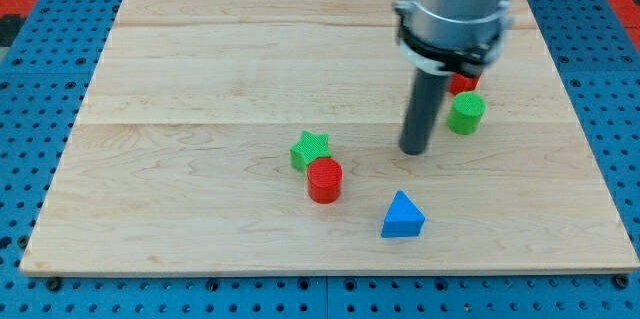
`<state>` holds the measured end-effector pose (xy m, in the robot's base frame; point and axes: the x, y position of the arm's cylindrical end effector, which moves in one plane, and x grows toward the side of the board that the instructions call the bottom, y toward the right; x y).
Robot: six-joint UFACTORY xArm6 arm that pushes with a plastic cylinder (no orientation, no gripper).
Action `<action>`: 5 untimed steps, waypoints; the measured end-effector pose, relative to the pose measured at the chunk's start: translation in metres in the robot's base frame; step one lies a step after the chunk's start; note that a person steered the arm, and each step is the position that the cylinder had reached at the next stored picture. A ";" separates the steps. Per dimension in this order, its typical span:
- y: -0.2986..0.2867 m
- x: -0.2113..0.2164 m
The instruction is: Push the green star below the green circle
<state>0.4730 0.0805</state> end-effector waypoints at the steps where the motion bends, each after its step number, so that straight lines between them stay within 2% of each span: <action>1: -0.058 -0.011; 2: -0.131 -0.035; 3: -0.205 -0.006; 4: -0.197 0.046; 5: -0.154 0.021</action>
<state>0.4935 -0.0734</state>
